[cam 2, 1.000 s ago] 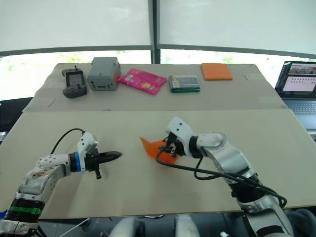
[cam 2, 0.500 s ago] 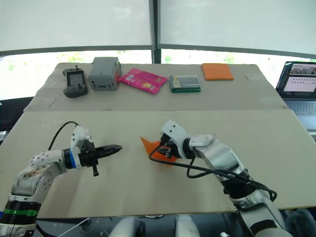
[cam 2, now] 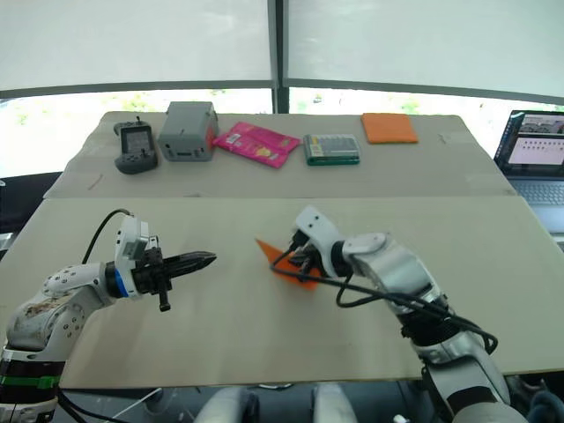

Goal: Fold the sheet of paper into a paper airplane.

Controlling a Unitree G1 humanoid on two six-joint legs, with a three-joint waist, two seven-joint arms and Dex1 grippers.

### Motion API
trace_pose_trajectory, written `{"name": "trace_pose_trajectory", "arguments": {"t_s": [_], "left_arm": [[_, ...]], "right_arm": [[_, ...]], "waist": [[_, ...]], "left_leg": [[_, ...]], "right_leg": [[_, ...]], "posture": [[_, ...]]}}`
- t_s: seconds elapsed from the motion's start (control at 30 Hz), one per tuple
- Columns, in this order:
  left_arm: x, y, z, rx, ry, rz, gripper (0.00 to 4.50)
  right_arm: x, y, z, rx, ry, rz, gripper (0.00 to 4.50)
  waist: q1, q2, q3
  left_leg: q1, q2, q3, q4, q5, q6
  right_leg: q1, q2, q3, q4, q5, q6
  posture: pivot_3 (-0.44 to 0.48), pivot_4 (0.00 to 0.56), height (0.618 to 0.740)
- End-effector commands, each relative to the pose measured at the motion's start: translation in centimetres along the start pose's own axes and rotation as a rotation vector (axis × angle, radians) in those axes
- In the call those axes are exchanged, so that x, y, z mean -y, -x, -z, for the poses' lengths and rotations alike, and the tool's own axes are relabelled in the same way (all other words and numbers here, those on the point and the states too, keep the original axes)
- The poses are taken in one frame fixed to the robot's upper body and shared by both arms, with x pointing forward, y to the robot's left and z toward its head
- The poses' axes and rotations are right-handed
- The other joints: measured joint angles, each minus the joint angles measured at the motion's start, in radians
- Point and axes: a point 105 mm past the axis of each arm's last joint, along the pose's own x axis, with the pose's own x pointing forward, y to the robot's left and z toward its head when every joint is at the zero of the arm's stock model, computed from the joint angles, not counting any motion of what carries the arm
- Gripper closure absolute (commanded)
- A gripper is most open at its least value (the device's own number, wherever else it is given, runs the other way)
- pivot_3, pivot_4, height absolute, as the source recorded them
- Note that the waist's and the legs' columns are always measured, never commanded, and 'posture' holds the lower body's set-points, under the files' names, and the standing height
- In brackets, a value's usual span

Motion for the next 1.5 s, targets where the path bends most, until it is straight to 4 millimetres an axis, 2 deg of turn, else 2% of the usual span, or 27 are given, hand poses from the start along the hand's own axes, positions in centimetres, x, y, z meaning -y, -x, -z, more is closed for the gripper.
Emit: {"name": "trace_pose_trajectory", "arguments": {"t_s": [0.03, 0.1, 0.23, 0.3, 0.37, 0.43, 0.47, 0.5, 0.6, 0.9, 1.07, 1.1, 1.23, 1.33, 1.43, 1.47, 1.5], "left_arm": [[0.5, -0.6, -1.1, 0.023, -0.038, 0.038, 4.50], [0.6, -1.0, -1.1, 0.023, -0.037, 0.047, 4.50], [0.5, -1.8, -0.8, 0.029, -0.034, 0.052, 4.50], [0.4, -2.1, -0.7, 0.030, -0.034, 0.053, 4.50], [0.5, -2.2, -0.6, 0.028, -0.036, 0.056, 4.50], [0.6, -2.2, -0.5, 0.028, -0.036, 0.055, 4.50], [0.7, -2.2, -0.4, 0.028, -0.036, 0.053, 4.50], [0.7, -2.1, -0.4, 0.028, -0.036, 0.049, 4.50], [0.7, -2.0, 0.0, 0.021, -0.034, 0.045, 4.50], [0.5, -2.4, 0.0, 0.023, -0.034, 0.041, 4.50], [0.1, -2.5, -0.1, 0.029, -0.047, 0.032, 4.50], [0.0, -2.6, -0.2, 0.029, -0.051, 0.029, 4.50], [-0.4, -2.5, -0.2, 0.028, -0.050, 0.016, 4.50], [-0.7, -2.3, -0.6, 0.035, -0.043, 0.006, 4.50], [-1.2, -2.1, -1.1, 0.053, -0.038, -0.018, 4.50], [-1.4, -1.9, -1.2, 0.054, -0.045, -0.029, 4.50], [-1.6, -1.8, -1.3, 0.056, -0.042, -0.040, 4.50]], "right_arm": [[8.2, 4.6, -1.0, 0.080, -0.080, 0.311, 4.48], [12.3, 6.9, -0.6, 0.107, -0.139, 0.481, 4.48], [19.5, 11.4, 0.4, 0.162, -0.239, 0.818, 4.48], [21.2, 12.5, 0.9, 0.181, -0.279, 0.928, 4.48], [22.0, 12.9, 1.6, 0.143, -0.250, 0.988, 4.48], [22.4, 13.2, 3.2, 0.095, -0.271, 1.027, 4.48], [22.5, 13.4, 3.7, 0.076, -0.267, 1.043, 4.48], [22.2, 12.8, 4.5, 0.092, -0.362, 0.977, 4.48], [21.4, 11.9, 5.9, 0.066, -0.428, 0.870, 4.48], [20.7, 11.7, 7.8, 0.022, -0.415, 0.797, 4.48], [20.4, 11.7, 8.4, 0.007, -0.416, 0.771, 2.90], [20.4, 11.8, 8.2, 0.014, -0.419, 0.768, 2.45], [20.9, 12.6, 6.1, 0.073, -0.365, 0.776, 1.08], [20.9, 13.7, 2.3, 0.154, -0.268, 0.728, 0.08], [19.7, 14.1, -0.6, 0.221, -0.155, 0.631, 0.03], [18.3, 13.9, -1.9, 0.256, -0.086, 0.546, 0.03], [16.0, 13.3, -3.4, 0.309, 0.007, 0.418, 0.03]], "waist": [[0.002, 0.000, 0.000], [0.004, 0.000, 0.000], [-0.005, 0.000, 0.000], [-0.013, -0.001, 0.001], [-0.024, -0.001, 0.001], [-0.033, -0.001, 0.001], [-0.034, -0.001, 0.001], [-0.035, -0.001, 0.001], [-0.035, 0.000, 0.001], [-0.033, 0.001, 0.002], [-0.032, 0.001, 0.002], [-0.032, 0.001, 0.002], [-0.032, 0.002, 0.002], [-0.032, 0.006, 0.006], [-0.033, 0.009, 0.008], [-0.033, 0.010, 0.008], [-0.031, 0.010, 0.008]], "left_leg": [[0.000, 0.000, 0.000, 0.000, 0.000, 0.000], [0.000, -0.001, 0.001, 0.000, 0.000, 0.000], [0.001, -0.001, 0.002, -0.001, 0.000, 0.000], [0.001, -0.001, 0.004, -0.002, 0.000, 0.000], [0.001, 0.000, 0.004, -0.003, 0.000, 0.000], [0.001, 0.000, 0.004, -0.004, 0.000, 0.000], [0.001, 0.000, 0.004, -0.004, 0.000, 0.000], [0.000, 0.000, 0.004, -0.004, 0.000, 0.000], [0.000, 0.000, 0.006, -0.004, 0.000, 0.000], [0.001, 0.000, 0.005, -0.003, 0.000, 0.000], [0.001, 0.000, 0.005, -0.003, 0.000, 0.000], [0.001, 0.000, 0.005, -0.003, 0.000, 0.000], [0.001, 0.000, 0.005, -0.003, 0.000, 0.000], [0.001, 0.000, 0.005, -0.003, 0.000, 0.000], [0.001, 0.000, 0.005, -0.003, 0.000, 0.000], [0.000, 0.001, 0.005, -0.003, 0.000, 0.000], [0.001, 0.001, 0.005, -0.003, 0.000, 0.000]], "right_leg": [[0.000, 0.000, 0.000, 0.000, 0.000, 0.000], [0.001, 0.000, 0.000, -0.001, 0.000, 0.000], [0.001, 0.001, 0.001, -0.002, 0.000, 0.000], [0.000, 0.001, 0.002, -0.002, 0.000, 0.000], [0.000, 0.002, 0.003, -0.002, 0.000, 0.000], [0.000, 0.001, 0.004, -0.002, 0.000, 0.000], [0.000, 0.001, 0.004, -0.001, 0.000, 0.000], [0.000, 0.001, 0.005, -0.001, 0.000, 0.000], [0.001, 0.000, 0.006, -0.001, 0.001, 0.001], [0.001, 0.001, 0.006, -0.001, 0.001, 0.001], [0.001, 0.001, 0.006, -0.001, 0.001, 0.001], [0.001, 0.000, 0.006, -0.001, 0.001, 0.001], [0.001, 0.000, 0.006, -0.001, 0.001, 0.001], [0.001, 0.000, 0.006, 0.000, 0.001, 0.001], [0.001, 0.001, 0.006, 0.000, 0.001, 0.002], [0.000, 0.001, 0.006, 0.000, 0.001, 0.002], [0.000, 0.002, 0.006, 0.001, 0.001, 0.002]], "posture": [[0.000, 0.150, 0.740], [0.000, 0.150, 0.740], [0.000, 0.150, 0.740], [0.000, 0.150, 0.740], [0.000, 0.150, 0.740], [0.000, 0.150, 0.740], [0.000, 0.150, 0.740], [0.000, 0.150, 0.740], [0.000, 0.150, 0.740], [0.000, 0.150, 0.740], [0.000, 0.150, 0.740], [0.000, 0.150, 0.740], [0.000, 0.150, 0.740], [0.000, 0.150, 0.740], [0.000, 0.150, 0.740], [0.000, 0.150, 0.740], [0.000, 0.150, 0.740]]}}
